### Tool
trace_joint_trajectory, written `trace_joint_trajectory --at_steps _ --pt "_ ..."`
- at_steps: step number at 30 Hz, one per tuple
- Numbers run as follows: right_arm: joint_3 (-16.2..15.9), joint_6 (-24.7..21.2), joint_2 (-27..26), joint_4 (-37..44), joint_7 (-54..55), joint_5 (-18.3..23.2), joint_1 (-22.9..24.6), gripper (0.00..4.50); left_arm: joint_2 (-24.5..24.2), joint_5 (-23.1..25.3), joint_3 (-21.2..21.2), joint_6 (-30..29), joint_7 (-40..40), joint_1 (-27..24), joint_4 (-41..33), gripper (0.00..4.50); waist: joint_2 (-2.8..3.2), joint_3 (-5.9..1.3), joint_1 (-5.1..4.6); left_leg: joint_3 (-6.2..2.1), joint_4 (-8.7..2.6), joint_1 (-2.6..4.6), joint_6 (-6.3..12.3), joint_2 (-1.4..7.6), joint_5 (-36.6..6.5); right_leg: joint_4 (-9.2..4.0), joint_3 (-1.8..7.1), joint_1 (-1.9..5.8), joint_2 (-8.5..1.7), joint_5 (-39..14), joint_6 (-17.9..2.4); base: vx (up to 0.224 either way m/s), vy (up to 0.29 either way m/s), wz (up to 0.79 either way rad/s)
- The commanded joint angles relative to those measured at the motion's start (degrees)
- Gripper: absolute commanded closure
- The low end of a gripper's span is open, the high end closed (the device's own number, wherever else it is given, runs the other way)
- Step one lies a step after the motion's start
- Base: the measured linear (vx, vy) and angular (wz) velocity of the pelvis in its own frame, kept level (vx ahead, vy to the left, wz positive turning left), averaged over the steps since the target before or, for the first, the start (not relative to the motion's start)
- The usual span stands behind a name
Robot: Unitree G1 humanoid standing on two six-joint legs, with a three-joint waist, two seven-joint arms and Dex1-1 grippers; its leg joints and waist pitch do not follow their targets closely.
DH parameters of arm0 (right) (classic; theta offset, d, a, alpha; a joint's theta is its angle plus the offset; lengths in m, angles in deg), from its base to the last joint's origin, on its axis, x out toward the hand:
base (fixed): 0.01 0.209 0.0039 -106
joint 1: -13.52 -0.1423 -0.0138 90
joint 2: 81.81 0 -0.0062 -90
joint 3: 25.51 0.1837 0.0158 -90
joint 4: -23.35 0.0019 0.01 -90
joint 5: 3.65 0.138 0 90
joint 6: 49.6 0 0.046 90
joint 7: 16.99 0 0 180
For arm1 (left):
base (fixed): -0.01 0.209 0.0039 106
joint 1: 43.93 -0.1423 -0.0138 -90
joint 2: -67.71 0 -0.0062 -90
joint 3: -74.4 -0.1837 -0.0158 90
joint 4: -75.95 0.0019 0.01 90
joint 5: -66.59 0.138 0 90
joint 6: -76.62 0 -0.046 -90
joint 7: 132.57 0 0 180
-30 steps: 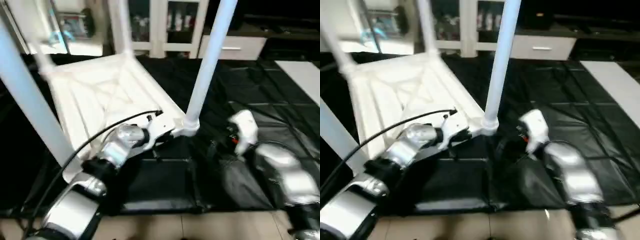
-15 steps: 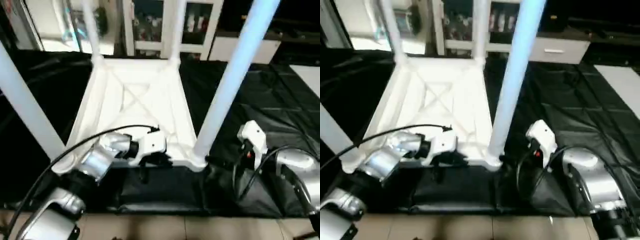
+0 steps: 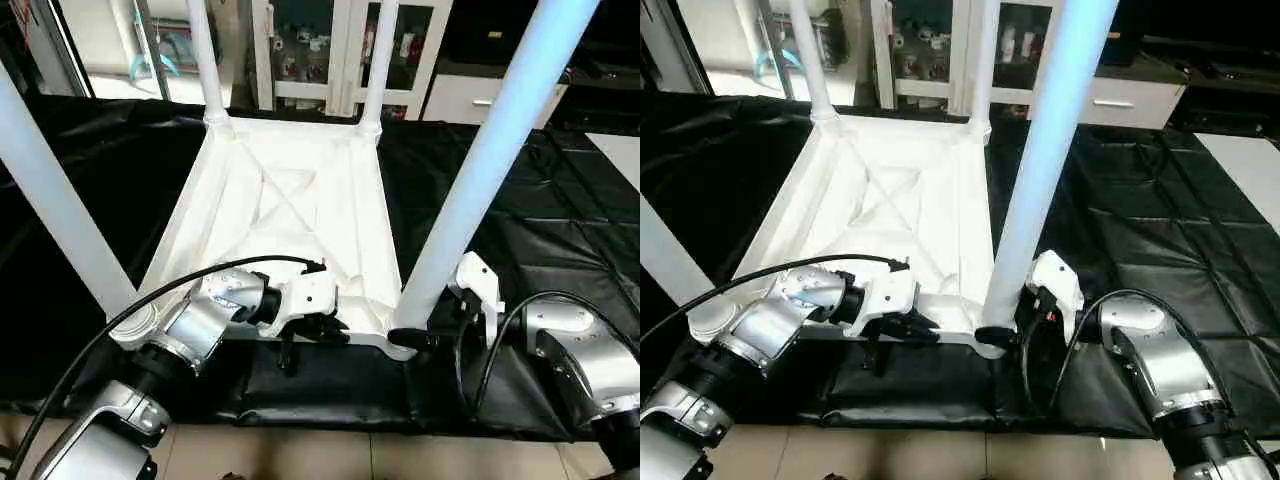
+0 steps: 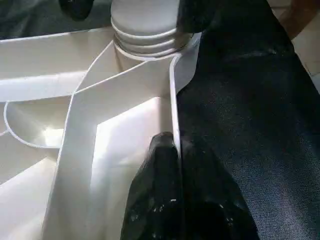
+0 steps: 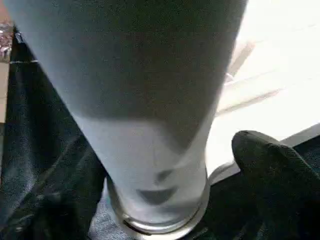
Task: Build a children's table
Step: Rotate leg to tighten
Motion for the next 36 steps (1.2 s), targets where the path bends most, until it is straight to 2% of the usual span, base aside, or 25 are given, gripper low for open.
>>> trace_joint_trajectory --at_steps 1,7,10,13,14,17,24,25,26,27,28,29,30,32,33,34,35,36 --pt "0.0 -0.4 0.0 0.8 -1.5 1.7 -1.7 0.90 1.4 -0.8 -1.7 0.2 0.8 -0.8 -2.0 4.50 -1.45 -3.30 -0.07 -0.53 -4.04 0.48 4.09 1.67 -11.6 -3.20 1.55 2.46 -2.35 -17.1 -11.2 0.000 0.000 0.00" --pt "0.6 -1.4 0.6 0.5 -5.4 3.8 -1.2 1.44 1.1 -0.8 -1.6 -0.4 1.1 -1.1 -2.2 4.50 -1.35 -3.49 0.04 -0.42 -3.73 0.42 5.82 1.65 -8.8 -2.63 1.49 2.66 -2.27 -12.4 -13.1 0.000 0.000 0.00" --pt "0.5 -2.1 0.9 0.9 -6.3 4.3 -0.8 1.69 1.0 -0.7 -1.7 -0.9 1.3 -1.1 -2.4 4.50 -1.31 -3.46 0.11 -0.41 -3.76 0.56 5.40 1.68 -9.6 -2.80 1.50 2.61 -2.27 -13.9 -12.9 0.000 0.000 0.00" --pt "0.4 -2.3 1.0 1.0 -6.7 4.5 -0.6 2.02 0.9 -0.6 -1.7 -1.1 1.4 -1.2 -2.6 4.50 -1.30 -3.50 0.20 -0.41 -3.75 0.60 5.27 1.68 -9.2 -2.70 1.48 2.62 -2.21 -13.1 -13.0 0.000 0.000 0.00" --pt "0.4 -2.3 1.1 1.0 -6.8 4.5 -0.5 2.07 0.8 -0.6 -1.8 -1.2 1.5 -1.2 -2.6 4.50 -0.99 -3.48 0.28 -0.44 -3.78 0.64 5.21 1.68 -9.2 -2.68 1.49 2.61 -2.24 -13.0 -13.1 0.000 0.000 0.00" --pt "0.3 -2.4 1.3 1.0 -7.2 4.5 -0.5 2.30 0.6 -0.5 -1.8 -1.3 1.8 -1.2 -2.6 4.50 -1.20 -3.59 0.28 -0.40 -3.70 0.60 5.31 1.63 -8.9 -2.60 1.47 2.72 -2.23 -12.2 -13.4 0.000 0.000 0.00" --pt "0.0 -2.6 1.6 0.3 -8.0 4.4 -0.6 2.40 0.3 -0.3 -1.9 -1.4 1.9 -1.1 -2.4 4.50 -1.24 -3.62 0.26 -0.43 -3.64 0.57 5.21 1.63 -9.1 -2.56 1.47 2.76 -2.22 -12.2 -13.5 0.000 0.000 0.00" --pt "-0.3 -2.4 1.5 -0.2 -7.7 3.9 -0.8 2.40 0.4 0.0 -1.9 -1.4 1.4 -1.0 -2.0 4.50 -1.18 -3.63 0.28 -0.44 -3.64 0.59 5.22 1.65 -9.0 -2.54 1.46 2.75 -2.22 -12.1 -13.5 0.000 0.000 0.00" --pt "-0.9 -1.8 0.7 -1.7 -4.7 1.7 -1.3 2.41 0.8 1.3 -2.0 -1.3 -0.5 -0.6 -0.9 4.50 -1.20 -3.63 0.25 -0.44 -3.64 0.62 5.26 1.65 -8.9 -2.50 1.45 2.74 -2.18 -11.8 -13.6 0.000 0.000 0.00" --pt "-0.9 -1.8 0.7 -1.7 -4.7 1.7 -1.3 2.41 0.8 1.3 -2.0 -1.3 -0.5 -0.6 -0.9 4.50 -1.21 -3.65 0.20 -0.43 -3.59 0.57 5.18 1.67 -8.8 -2.46 1.44 2.70 -2.18 -11.7 -13.6 0.000 0.000 0.00" --pt "-1.3 -2.2 -1.1 -4.6 1.8 -1.7 -2.3 2.41 2.5 2.8 -1.1 -2.8 -5.6 0.7 1.7 4.50 -1.24 -3.55 0.13 -0.44 -3.65 0.52 5.07 1.57 -9.4 -2.61 1.42 2.72 -2.19 -12.5 -13.5 0.000 0.000 0.00" --pt "-0.5 -2.7 -3.8 -8.1 9.9 -4.2 -3.4 2.41 4.8 3.7 0.3 -4.9 -11.3 2.4 4.7 4.50 -1.43 -3.09 -0.31 -0.37 -3.85 0.40 4.18 1.43 -11.5 -3.21 1.37 2.40 -2.01 -16.6 -12.6 0.000 0.000 0.00" --pt "-0.5 -2.7 -3.8 -8.1 9.9 -4.2 -3.4 2.43 4.8 3.7 0.3 -4.9 -11.3 2.4 4.7 4.50 -1.26 -2.91 -0.58 -0.64 -3.99 0.54 1.98 1.24 -14.7 -3.77 1.21 2.19 -2.14 -23.7 -10.6 -0.056 -0.003 -0.02" --pt "1.3 -4.6 -7.7 -11.8 20.4 -6.1 -4.7 2.49 8.1 4.3 2.6 -7.8 -19.3 4.9 8.8 4.50 -1.48 -3.07 -1.12 -0.99 -3.99 0.68 -0.08 1.15 -17.0 -4.22 1.14 2.13 -2.27 -27.9 -8.3 -0.068 -0.002 -0.04" --pt "1.5 -4.9 -8.2 -12.1 21.5 -6.2 -4.8 2.52 8.5 4.3 2.9 -8.1 -20.2 5.2 9.2 4.50 -1.52 -3.07 -1.28 -1.02 -3.97 0.72 -0.23 1.08 -17.4 -4.36 1.16 2.04 -2.24 -28.3 -7.9 0.000 0.000 0.00" --pt "3.0 -7.0 -10.9 -13.0 27.3 -6.2 -5.4 2.53 10.8 4.0 4.9 -11.0 -25.8 7.1 11.7 4.50 -1.47 -2.81 -1.71 -1.26 -4.07 0.58 -0.49 0.80 -19.3 -4.74 0.83 2.00 -2.08 -31.4 -6.5 -0.051 0.004 -0.06" --pt "3.0 -7.0 -10.9 -13.0 27.3 -6.2 -5.4 2.54 10.8 4.0 4.9 -11.0 -25.8 7.1 11.7 4.50 -1.52 -2.89 -2.03 -1.43 -4.02 0.82 -0.79 0.68 -20.8 -5.23 0.52 1.84 -2.11 -34.8 -5.0 -0.051 0.004 -0.06" --pt "3.9 -8.4 -12.5 -13.5 30.9 -6.2 -5.8 2.55 12.2 3.8 6.2 -12.9 -29.5 8.4 13.3 4.50 -1.51 -3.01 -2.11 -1.61 -4.02 0.78 -0.93 0.64 -20.8 -5.33 0.39 1.97 -2.16 -35.2 -4.5 -0.050 0.011 -0.09"
